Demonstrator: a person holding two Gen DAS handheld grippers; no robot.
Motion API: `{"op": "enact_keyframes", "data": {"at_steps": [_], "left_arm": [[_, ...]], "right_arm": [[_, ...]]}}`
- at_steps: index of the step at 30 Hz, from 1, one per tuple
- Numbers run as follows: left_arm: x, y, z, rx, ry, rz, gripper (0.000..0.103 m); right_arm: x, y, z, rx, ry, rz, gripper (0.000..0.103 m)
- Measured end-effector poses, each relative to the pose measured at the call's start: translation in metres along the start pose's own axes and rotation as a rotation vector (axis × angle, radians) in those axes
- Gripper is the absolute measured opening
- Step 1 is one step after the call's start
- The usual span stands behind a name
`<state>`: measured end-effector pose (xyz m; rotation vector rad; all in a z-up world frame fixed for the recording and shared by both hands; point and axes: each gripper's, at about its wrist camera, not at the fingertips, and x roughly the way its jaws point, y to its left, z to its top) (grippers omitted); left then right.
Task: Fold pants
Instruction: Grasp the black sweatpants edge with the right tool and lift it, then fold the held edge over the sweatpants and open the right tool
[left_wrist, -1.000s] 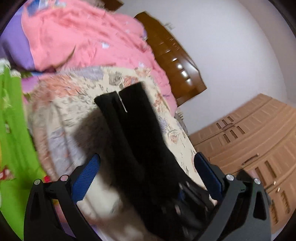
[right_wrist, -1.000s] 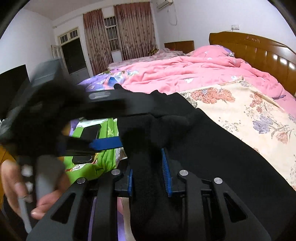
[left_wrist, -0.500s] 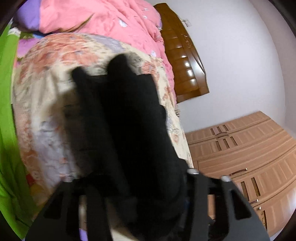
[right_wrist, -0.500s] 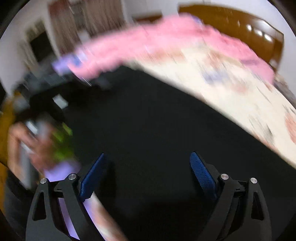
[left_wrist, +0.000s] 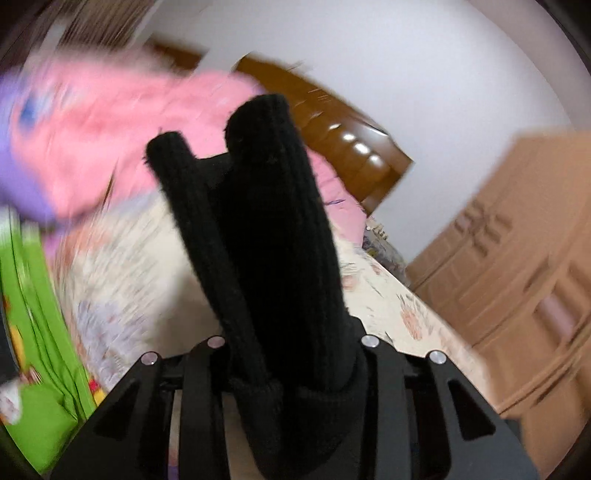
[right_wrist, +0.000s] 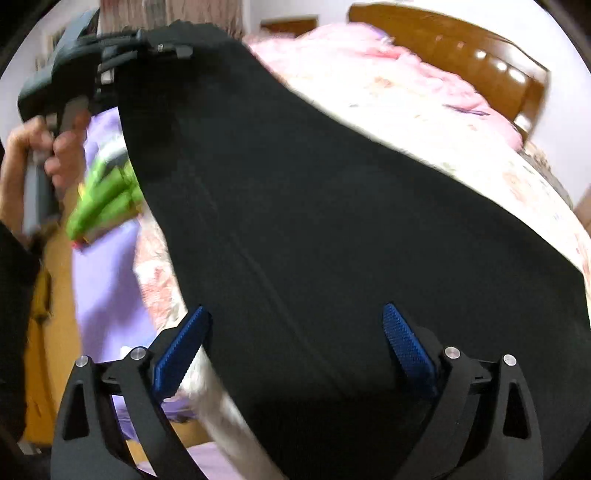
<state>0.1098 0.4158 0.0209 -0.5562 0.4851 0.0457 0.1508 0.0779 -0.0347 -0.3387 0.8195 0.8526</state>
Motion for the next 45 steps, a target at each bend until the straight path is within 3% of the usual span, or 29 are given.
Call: {"op": "enact_keyframes", "data": {"at_steps": [2,6,12,14,15,16,17,18,19,21,24,26,30,31,33,36,37,39,40,42,45], "left_arm": [[-0.008,-0.060,-0.013,0.177,-0.022,0.028,0.032],[0.001,-0.141,-0.051,0.372,-0.009,0.028,0.033],[0.053,-0.252,-0.164,0.718,0.119,0.025,0.034],[0.083,-0.272,-0.210,0.859,0.216,0.015,0.044],[0.088,-0.278,-0.234,0.932,0.239,0.008,0.058],[0.085,-0.282,-0.250,0.982,0.237,-0.010,0.070],[0.078,-0.285,-0.266,1.045,0.204,-0.003,0.073],[0.068,-0.285,-0.276,1.082,0.170,-0.020,0.086],[0.046,-0.283,-0.284,1.108,0.137,-0.107,0.094],[0.007,-0.274,-0.285,1.099,0.103,-0.243,0.099],[-0.035,-0.250,-0.274,1.041,0.038,-0.285,0.101],[-0.043,-0.218,-0.251,0.944,0.014,-0.225,0.101],[-0.030,-0.153,-0.213,0.761,0.041,0.024,0.101],[-0.022,-0.135,-0.206,0.718,0.059,0.083,0.101],[-0.025,-0.106,-0.189,0.666,0.065,0.115,0.101],[-0.022,-0.088,-0.181,0.607,0.087,0.101,0.101],[-0.025,-0.085,-0.181,0.604,0.094,0.096,0.101],[-0.025,-0.084,-0.183,0.609,0.106,0.090,0.101],[-0.021,-0.084,-0.186,0.615,0.110,0.088,0.101],[-0.017,-0.089,-0.192,0.624,0.123,0.099,0.101],[0.001,-0.098,-0.202,0.620,0.133,0.113,0.101]], "right_arm": [[-0.031,-0.035,-0.013,0.157,-0.093,0.050,0.092],[-0.075,-0.101,-0.041,0.421,-0.222,-0.010,0.092],[-0.127,-0.165,-0.085,0.652,-0.395,-0.072,0.092],[-0.139,-0.181,-0.099,0.704,-0.420,-0.085,0.093],[-0.143,-0.190,-0.106,0.738,-0.424,-0.084,0.093],[-0.147,-0.197,-0.115,0.774,-0.429,-0.078,0.093],[-0.151,-0.203,-0.125,0.803,-0.434,-0.067,0.093],[-0.154,-0.210,-0.130,0.820,-0.437,-0.058,0.093],[-0.152,-0.210,-0.131,0.831,-0.436,-0.053,0.093],[-0.149,-0.212,-0.139,0.847,-0.428,-0.042,0.093],[-0.138,-0.208,-0.145,0.857,-0.395,0.038,0.093],[-0.127,-0.194,-0.137,0.809,-0.326,0.100,0.093],[-0.101,-0.159,-0.111,0.657,-0.171,0.145,0.092],[-0.094,-0.151,-0.106,0.637,-0.150,0.158,0.087],[-0.081,-0.136,-0.095,0.605,-0.114,0.186,0.084],[-0.067,-0.127,-0.075,0.596,-0.115,0.223,0.080],[-0.064,-0.129,-0.072,0.617,-0.125,0.240,0.076],[-0.057,-0.138,-0.071,0.706,-0.149,0.294,0.059],[-0.054,-0.139,-0.073,0.730,-0.152,0.299,0.041],[-0.056,-0.140,-0.078,0.736,-0.195,0.291,0.023],[-0.070,-0.131,-0.079,0.688,-0.245,0.244,0.019]]}}
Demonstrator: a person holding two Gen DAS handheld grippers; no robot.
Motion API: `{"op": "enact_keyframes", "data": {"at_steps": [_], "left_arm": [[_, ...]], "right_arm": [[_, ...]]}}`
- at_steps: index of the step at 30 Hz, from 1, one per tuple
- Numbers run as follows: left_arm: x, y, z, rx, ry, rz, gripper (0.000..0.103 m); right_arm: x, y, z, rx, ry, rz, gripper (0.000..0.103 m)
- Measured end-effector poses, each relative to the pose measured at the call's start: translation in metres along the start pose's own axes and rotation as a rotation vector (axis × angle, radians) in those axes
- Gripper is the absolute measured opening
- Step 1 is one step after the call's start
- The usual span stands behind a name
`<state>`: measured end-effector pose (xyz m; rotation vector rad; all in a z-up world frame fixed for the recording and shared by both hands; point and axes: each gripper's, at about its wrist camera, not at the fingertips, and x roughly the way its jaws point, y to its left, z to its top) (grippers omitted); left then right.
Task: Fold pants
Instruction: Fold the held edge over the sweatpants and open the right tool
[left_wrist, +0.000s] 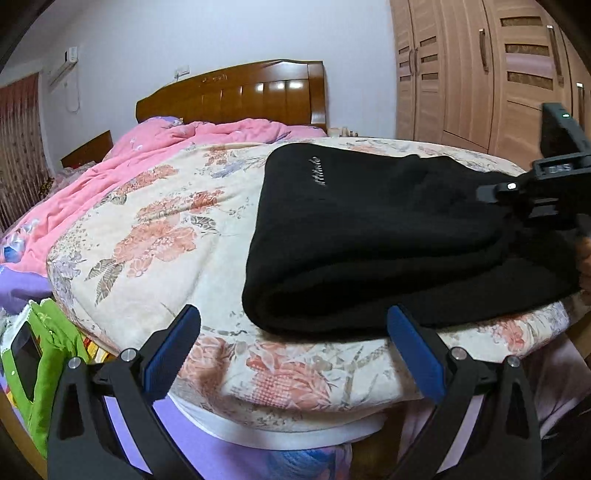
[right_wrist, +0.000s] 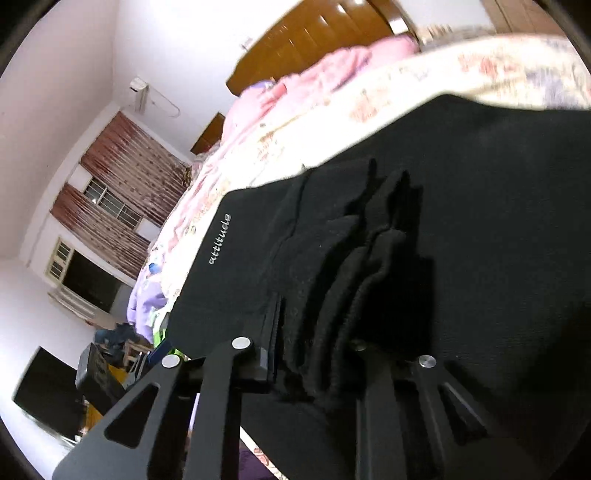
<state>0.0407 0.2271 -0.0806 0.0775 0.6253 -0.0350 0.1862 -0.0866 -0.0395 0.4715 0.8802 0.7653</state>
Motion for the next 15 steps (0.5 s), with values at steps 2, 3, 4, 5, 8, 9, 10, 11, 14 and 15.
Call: {"op": "enact_keyframes", "data": {"at_steps": [2,3,4,5,8,9,10,11,14,15], "left_arm": [[0.002,0.004,0.002,-0.025,0.003,-0.005,0.101],[0.005,0.006,0.005,-0.035,0.009,0.007,0.101],[0.008,0.008,0.006,-0.038,0.015,0.019,0.101],[0.011,0.010,0.009,-0.041,0.022,0.033,0.101],[0.017,0.018,0.015,-0.068,0.029,0.065,0.101],[0.020,0.024,0.018,-0.090,0.027,0.080,0.102],[0.021,0.027,0.021,-0.102,0.026,0.106,0.102],[0.024,0.030,0.024,-0.109,0.029,0.144,0.102],[0.031,0.038,0.026,-0.141,0.040,0.159,0.102],[0.033,0.039,0.024,-0.161,0.046,0.153,0.102]], "right_arm": [[-0.006,0.010,0.001,-0.035,-0.028,-0.007,0.019],[-0.008,0.013,0.000,-0.050,-0.037,-0.011,0.019],[-0.011,0.015,0.000,-0.059,-0.048,-0.011,0.019],[-0.013,0.017,0.000,-0.060,-0.056,-0.006,0.019],[-0.018,0.017,0.003,-0.077,-0.090,0.013,0.019],[-0.018,0.019,0.001,-0.086,-0.100,0.016,0.019],[-0.017,0.016,0.003,-0.090,-0.107,0.017,0.018],[-0.022,0.017,0.003,-0.094,-0.119,0.020,0.018],[-0.028,0.016,-0.002,-0.111,-0.123,0.008,0.018],[-0.026,0.013,-0.008,-0.120,-0.113,-0.017,0.018]]}}
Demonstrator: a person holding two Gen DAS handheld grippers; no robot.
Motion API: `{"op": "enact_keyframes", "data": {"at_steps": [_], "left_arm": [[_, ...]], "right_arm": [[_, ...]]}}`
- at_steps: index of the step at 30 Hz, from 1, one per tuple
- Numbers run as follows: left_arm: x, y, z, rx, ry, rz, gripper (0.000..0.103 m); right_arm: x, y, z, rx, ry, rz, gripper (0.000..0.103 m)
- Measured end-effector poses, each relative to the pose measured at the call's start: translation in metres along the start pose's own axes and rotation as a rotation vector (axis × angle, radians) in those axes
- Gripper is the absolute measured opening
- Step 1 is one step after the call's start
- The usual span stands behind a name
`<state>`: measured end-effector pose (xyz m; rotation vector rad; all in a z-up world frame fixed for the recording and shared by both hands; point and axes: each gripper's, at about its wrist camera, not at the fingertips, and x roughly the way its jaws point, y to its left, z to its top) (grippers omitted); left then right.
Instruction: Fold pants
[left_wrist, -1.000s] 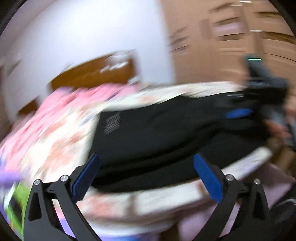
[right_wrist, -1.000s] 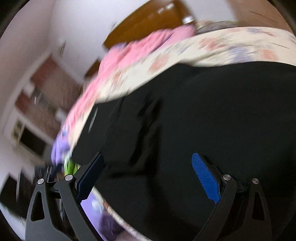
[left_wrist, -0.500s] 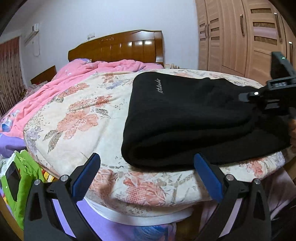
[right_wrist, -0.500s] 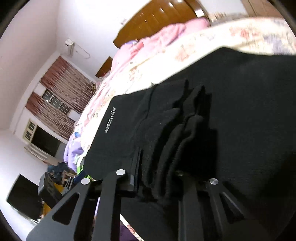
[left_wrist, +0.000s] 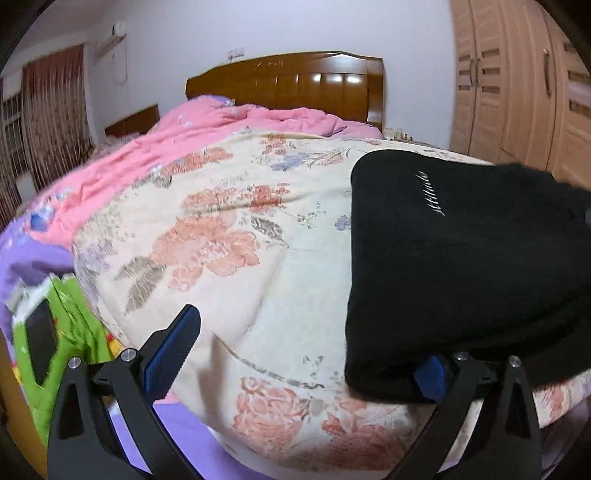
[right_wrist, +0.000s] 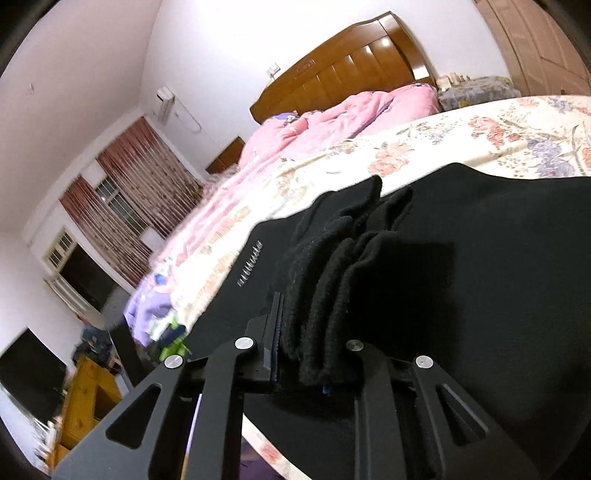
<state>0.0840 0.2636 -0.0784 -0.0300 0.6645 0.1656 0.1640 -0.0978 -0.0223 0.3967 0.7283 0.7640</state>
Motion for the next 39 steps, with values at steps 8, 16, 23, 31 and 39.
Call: {"op": "enact_keyframes", "data": {"at_steps": [8,16,23,31,39], "left_arm": [[-0.003,-0.005,-0.002,0.024,0.003,0.018,0.102],[-0.002,-0.011,-0.004,0.034,0.000,0.017,0.102],[-0.015,-0.011,-0.005,0.078,0.013,0.033,0.102],[-0.090,0.020,0.007,-0.017,-0.108,-0.054,0.102],[-0.037,-0.071,0.077,0.059,-0.016,-0.321,0.101]], "right_arm": [[-0.005,-0.013,-0.009,0.037,0.014,-0.054,0.016],[-0.007,-0.030,-0.024,0.064,0.013,-0.095,0.016],[-0.008,-0.026,-0.020,0.038,0.050,-0.130,0.045],[-0.050,0.001,-0.006,-0.192,-0.077,-0.287,0.058],[0.013,0.053,-0.002,-0.422,0.024,-0.320,0.058]]}}
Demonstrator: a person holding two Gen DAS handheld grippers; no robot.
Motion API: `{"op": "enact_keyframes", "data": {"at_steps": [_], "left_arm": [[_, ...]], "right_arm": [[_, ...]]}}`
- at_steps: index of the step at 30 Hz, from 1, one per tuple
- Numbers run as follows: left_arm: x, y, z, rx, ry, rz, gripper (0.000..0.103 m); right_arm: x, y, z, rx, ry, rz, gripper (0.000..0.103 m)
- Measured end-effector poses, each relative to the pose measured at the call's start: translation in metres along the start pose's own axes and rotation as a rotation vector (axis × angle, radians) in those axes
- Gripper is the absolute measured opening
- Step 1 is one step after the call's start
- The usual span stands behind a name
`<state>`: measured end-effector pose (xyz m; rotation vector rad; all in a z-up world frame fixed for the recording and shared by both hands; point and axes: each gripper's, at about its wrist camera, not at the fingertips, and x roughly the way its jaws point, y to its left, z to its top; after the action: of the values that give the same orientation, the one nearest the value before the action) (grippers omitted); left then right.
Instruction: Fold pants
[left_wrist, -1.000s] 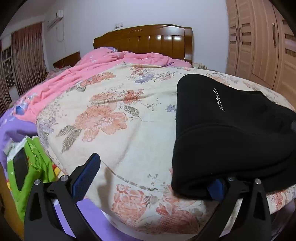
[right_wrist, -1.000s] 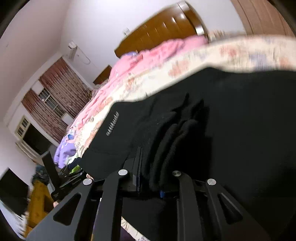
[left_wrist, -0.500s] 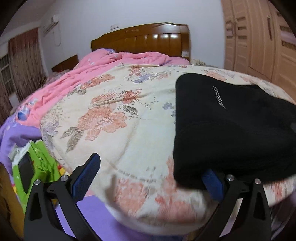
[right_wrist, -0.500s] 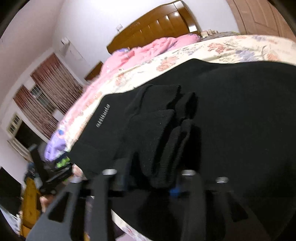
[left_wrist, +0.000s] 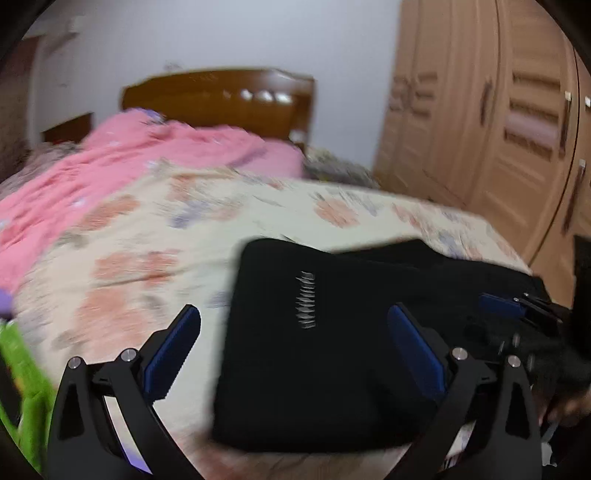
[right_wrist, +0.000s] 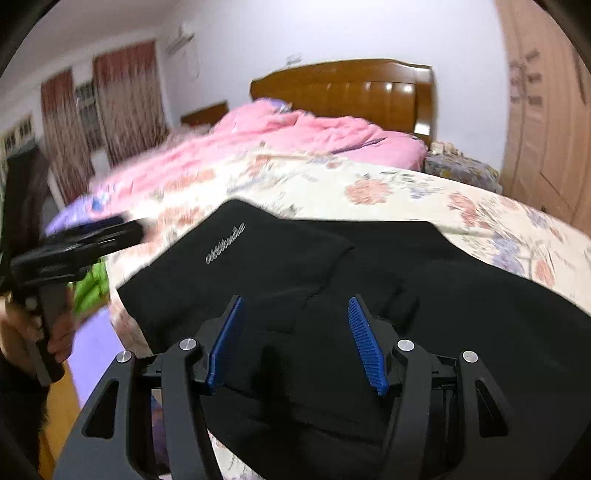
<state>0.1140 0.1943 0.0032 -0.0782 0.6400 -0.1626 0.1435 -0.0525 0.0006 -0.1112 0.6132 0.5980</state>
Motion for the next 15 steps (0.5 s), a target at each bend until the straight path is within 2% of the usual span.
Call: {"op": "enact_keyframes", "data": {"at_steps": [1,3,5,7,9,10,13,15], "left_arm": [[0.020,-0.007,0.000,0.013,0.045,-0.012,0.101],[0.048,-0.012,-0.010,0.021,0.122,0.020,0.101],[0.069,-0.009,-0.028,0.037,0.182,0.057,0.101],[0.065,-0.013,-0.037,0.092,0.146,0.070,0.101],[0.061,-0.012,-0.031,0.073,0.172,0.073,0.101],[0.052,-0.012,-0.020,0.046,0.148,0.065,0.101],[0.033,-0.016,0.021,0.009,0.039,-0.013,0.101],[0.037,-0.022,0.046,0.007,0.029,-0.081,0.101]], "right_arm": [[0.006,0.005,-0.003,-0.035,0.019,-0.019,0.058],[0.021,0.011,-0.016,-0.108,0.087,-0.074,0.058],[0.024,0.011,-0.030,-0.130,0.094,-0.073,0.058],[0.020,0.005,-0.039,-0.115,0.069,-0.049,0.059],[0.019,0.002,-0.041,-0.102,0.070,-0.043,0.060],[0.020,0.002,-0.040,-0.100,0.070,-0.042,0.060],[0.021,0.001,-0.040,-0.083,0.065,-0.034,0.060],[0.019,0.003,-0.040,-0.085,0.065,-0.036,0.060]]}}
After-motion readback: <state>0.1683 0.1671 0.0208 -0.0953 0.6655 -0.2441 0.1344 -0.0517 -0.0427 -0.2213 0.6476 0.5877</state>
